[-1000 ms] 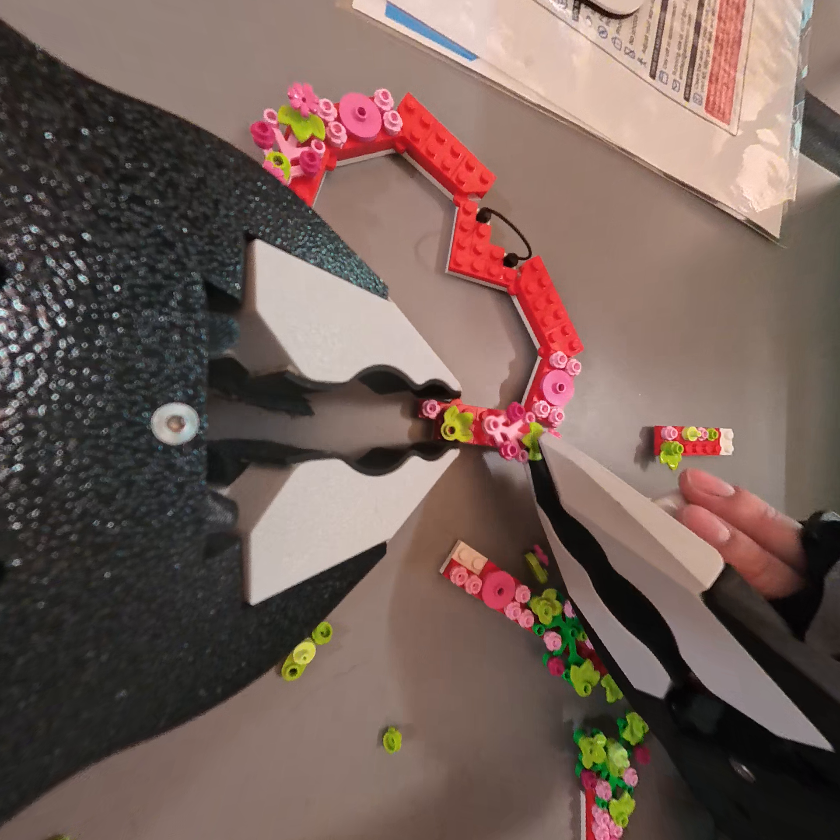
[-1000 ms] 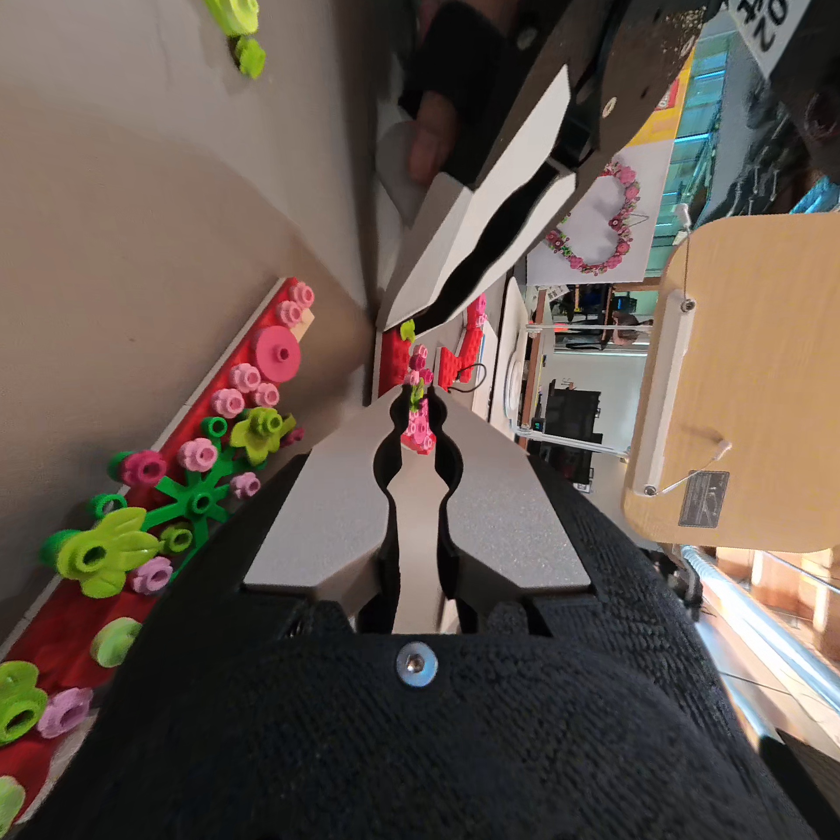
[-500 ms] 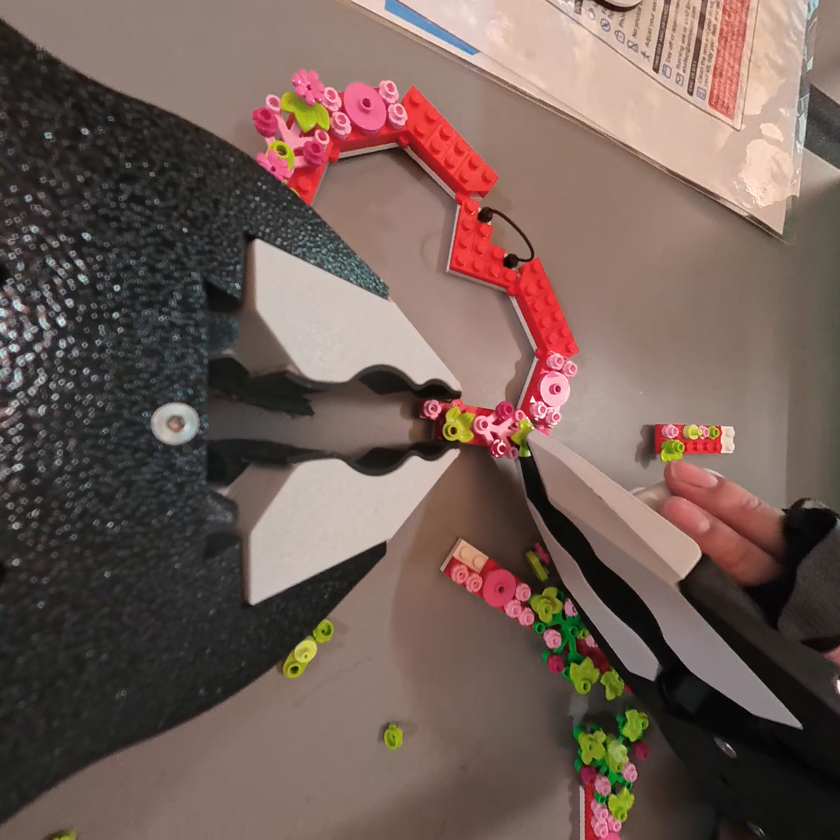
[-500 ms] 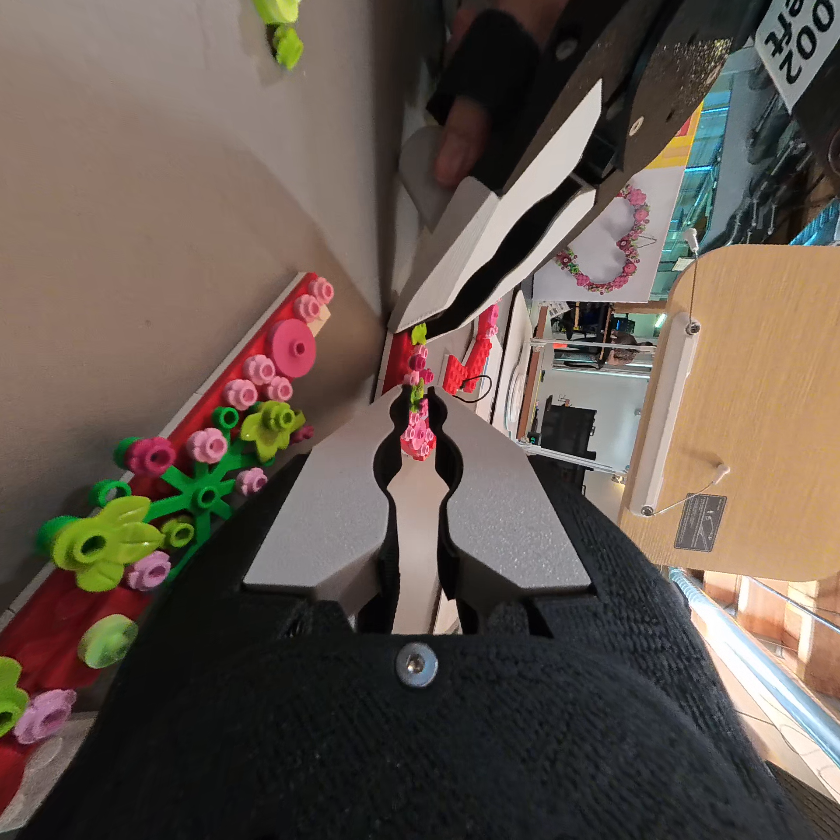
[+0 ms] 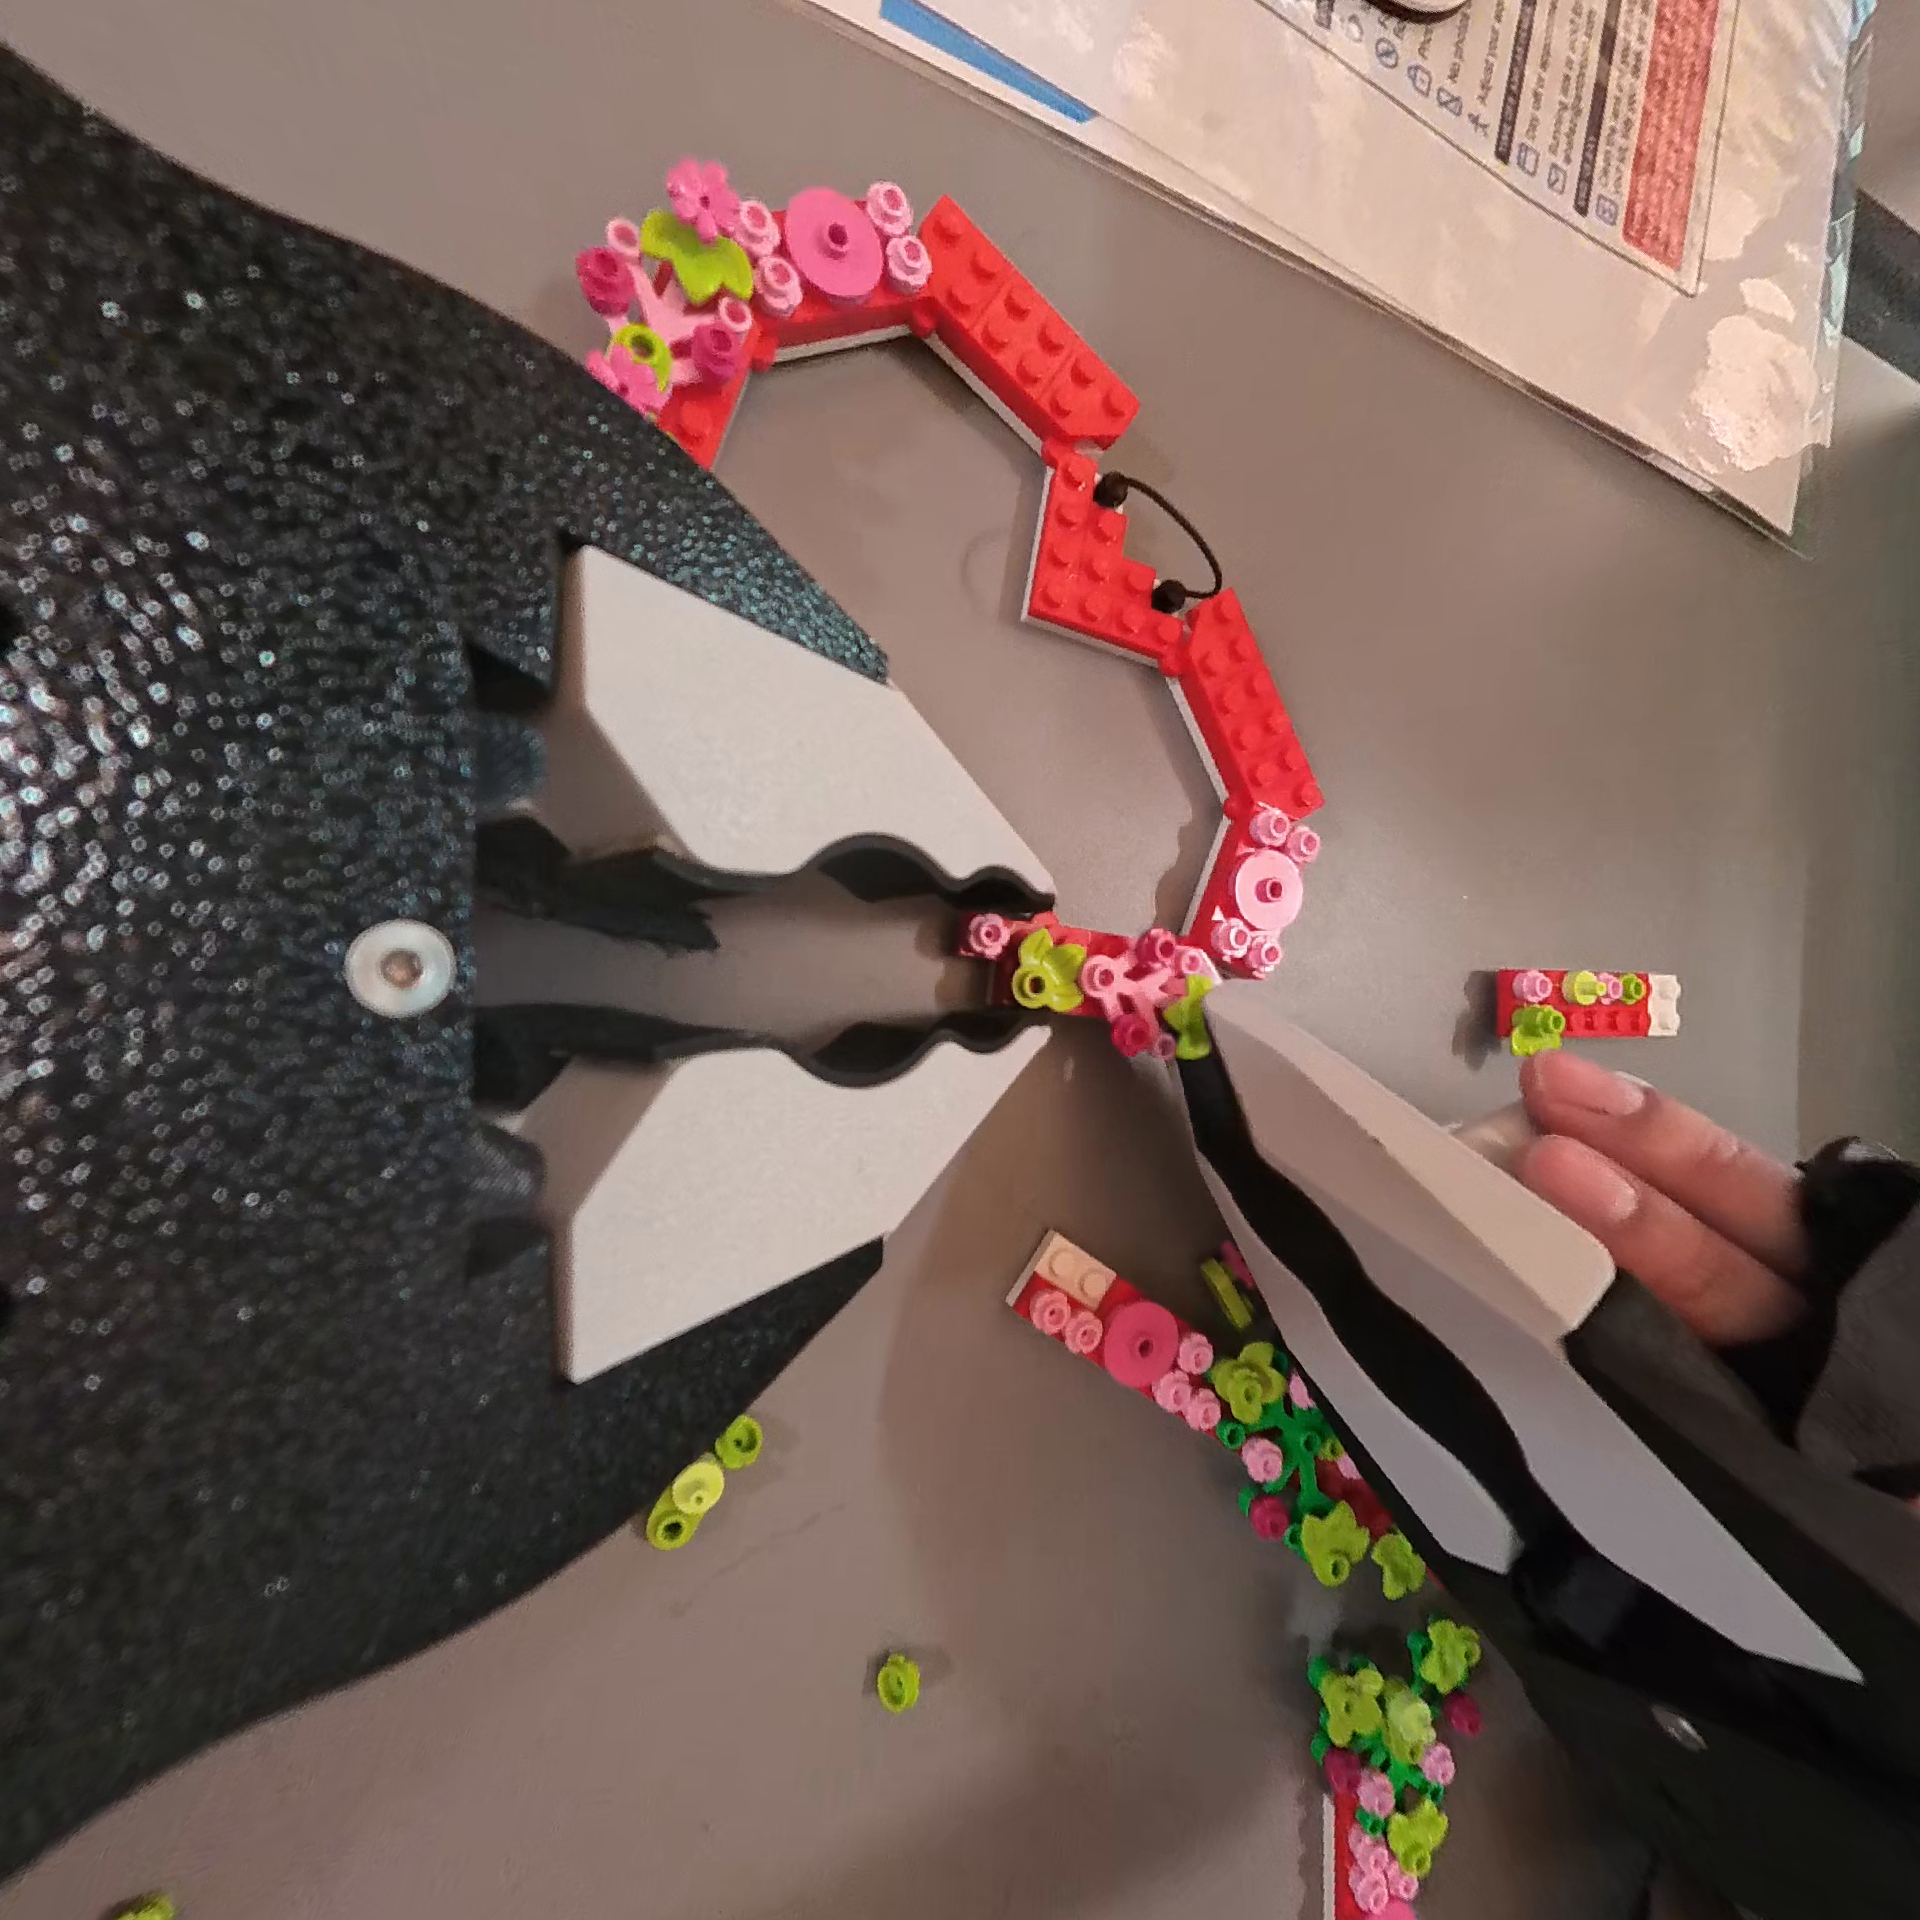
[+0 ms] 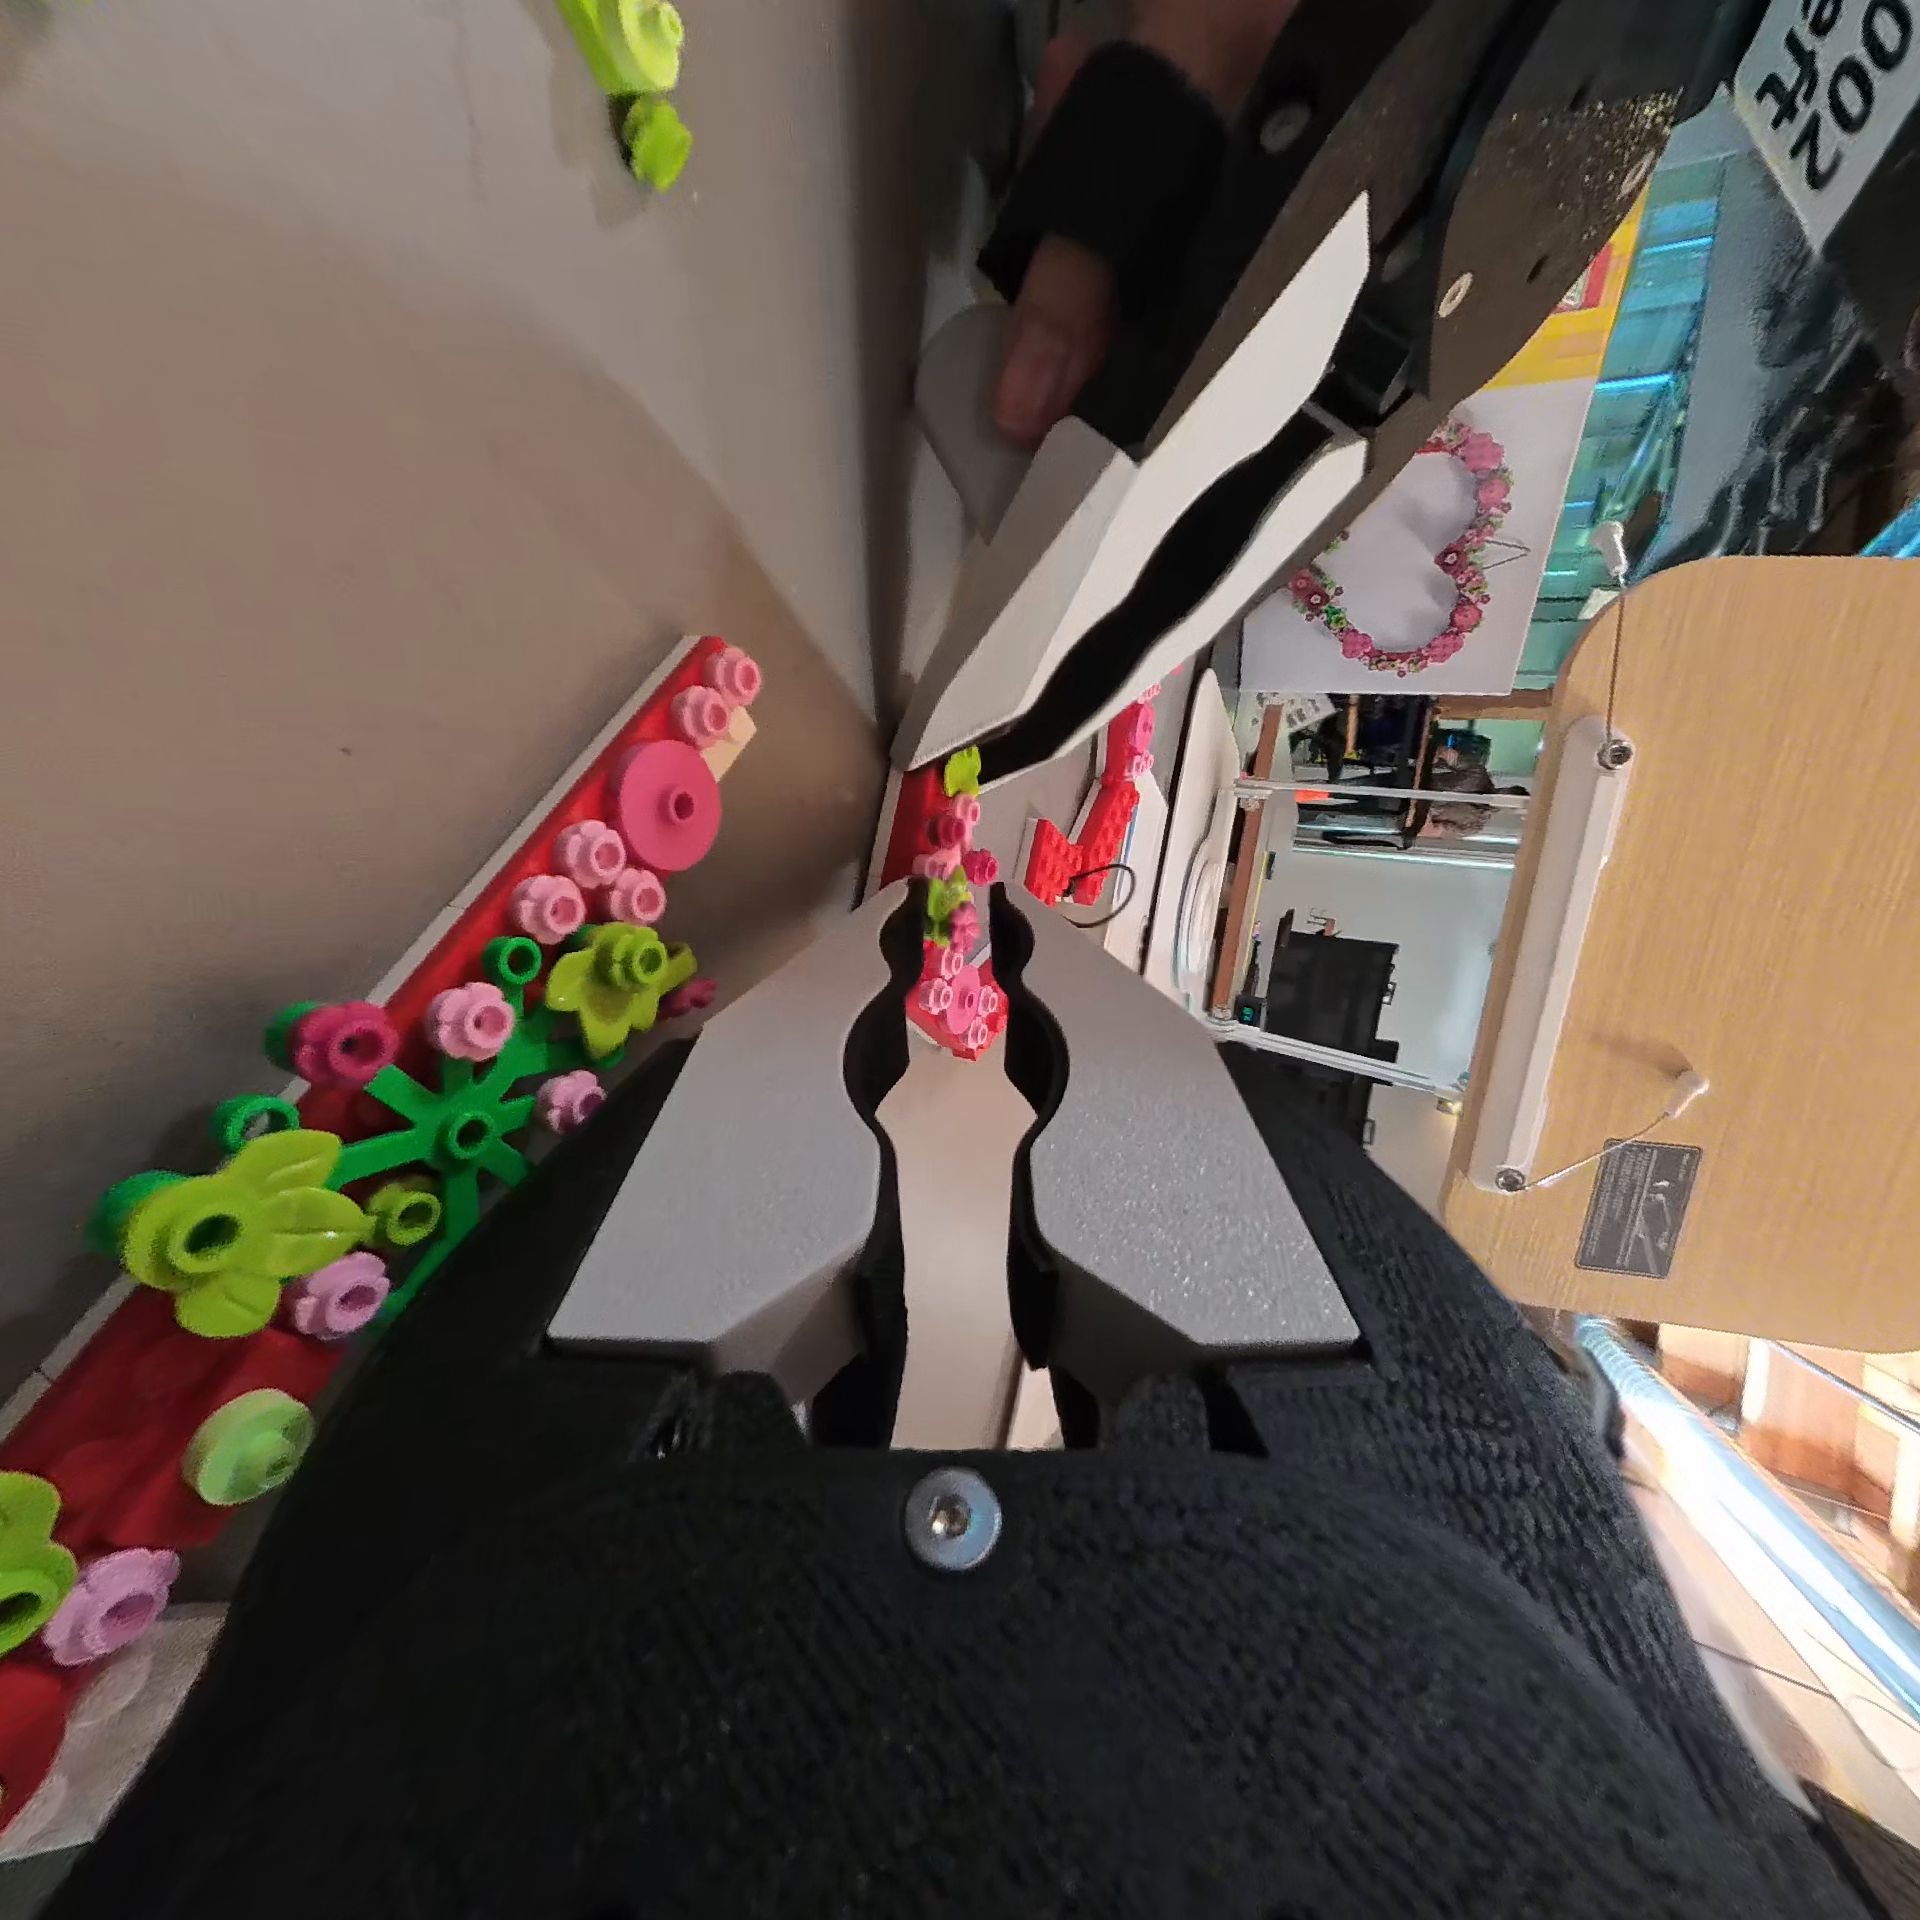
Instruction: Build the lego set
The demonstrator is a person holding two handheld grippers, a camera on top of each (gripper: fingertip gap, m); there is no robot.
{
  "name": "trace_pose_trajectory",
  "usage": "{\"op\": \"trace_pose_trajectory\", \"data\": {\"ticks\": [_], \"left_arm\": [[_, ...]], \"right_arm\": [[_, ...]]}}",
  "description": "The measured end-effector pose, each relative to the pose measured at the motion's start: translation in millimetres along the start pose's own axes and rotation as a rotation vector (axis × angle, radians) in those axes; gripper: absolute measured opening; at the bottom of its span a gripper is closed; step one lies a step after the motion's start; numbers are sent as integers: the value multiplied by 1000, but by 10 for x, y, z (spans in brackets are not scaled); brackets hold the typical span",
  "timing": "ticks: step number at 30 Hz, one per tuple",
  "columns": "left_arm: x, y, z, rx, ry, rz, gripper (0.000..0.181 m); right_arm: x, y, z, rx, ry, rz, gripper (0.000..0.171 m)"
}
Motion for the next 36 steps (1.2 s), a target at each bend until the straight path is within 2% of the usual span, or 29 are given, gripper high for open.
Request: {"op": "trace_pose_trajectory", "data": {"ticks": [20,34,36], "left_arm": [[0,0,-2,3,3,-1,16],[4,-2,15,-17,2,4,17],[9,-2,11,-20,-9,5,22]], "right_arm": [[9,79,65,-205,-86,8,25],[50,120,103,-323,-118,59,27],[70,127,114,-360,-130,84,28]]}}
Point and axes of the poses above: each gripper's, where its closed fingertips meet, x back along the fingers, y out of its underside, z = x × y across the jaws, the point moved 7 cm from there along x, back along the fingers
